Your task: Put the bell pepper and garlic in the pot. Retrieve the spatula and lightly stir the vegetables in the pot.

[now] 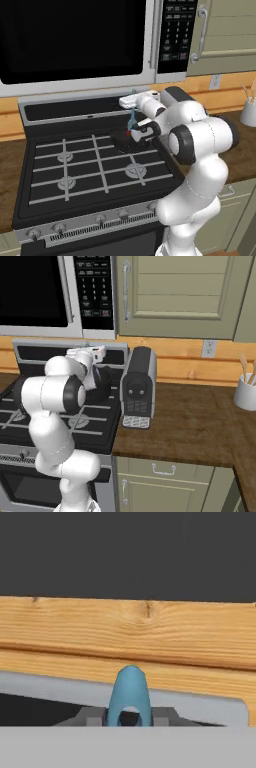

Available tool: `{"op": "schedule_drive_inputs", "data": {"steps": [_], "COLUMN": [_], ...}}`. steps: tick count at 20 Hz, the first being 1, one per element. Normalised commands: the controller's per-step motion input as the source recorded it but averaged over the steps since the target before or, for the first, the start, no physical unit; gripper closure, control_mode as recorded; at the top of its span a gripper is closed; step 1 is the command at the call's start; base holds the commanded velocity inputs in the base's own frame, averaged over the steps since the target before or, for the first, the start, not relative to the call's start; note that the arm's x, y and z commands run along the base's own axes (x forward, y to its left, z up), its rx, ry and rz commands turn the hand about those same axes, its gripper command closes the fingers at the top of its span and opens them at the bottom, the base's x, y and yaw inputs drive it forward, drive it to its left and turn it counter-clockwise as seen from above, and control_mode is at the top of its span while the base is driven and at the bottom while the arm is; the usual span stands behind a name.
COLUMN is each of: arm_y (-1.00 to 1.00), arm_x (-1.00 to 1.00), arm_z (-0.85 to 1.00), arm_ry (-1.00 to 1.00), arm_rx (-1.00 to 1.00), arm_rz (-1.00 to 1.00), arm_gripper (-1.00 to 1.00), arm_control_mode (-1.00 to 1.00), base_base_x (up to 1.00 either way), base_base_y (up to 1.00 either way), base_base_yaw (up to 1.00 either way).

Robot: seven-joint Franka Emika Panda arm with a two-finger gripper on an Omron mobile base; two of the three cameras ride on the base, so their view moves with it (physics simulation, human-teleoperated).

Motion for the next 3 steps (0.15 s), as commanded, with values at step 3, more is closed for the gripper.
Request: {"op": "schedule_drive_inputs", "data": {"steps": [3], "arm_y": [-0.02], "arm_x": [0.00], "arm_z": [0.15], "arm_ry": [-0.18], "arm_rx": [-0.10], "arm_rz": [-0.06], "arm_gripper": [1.00], "arm_control_mode": [-1.00], "base_base_x": [0.00], "base_base_y": [0.00], "base_base_yaw": [0.00]}}
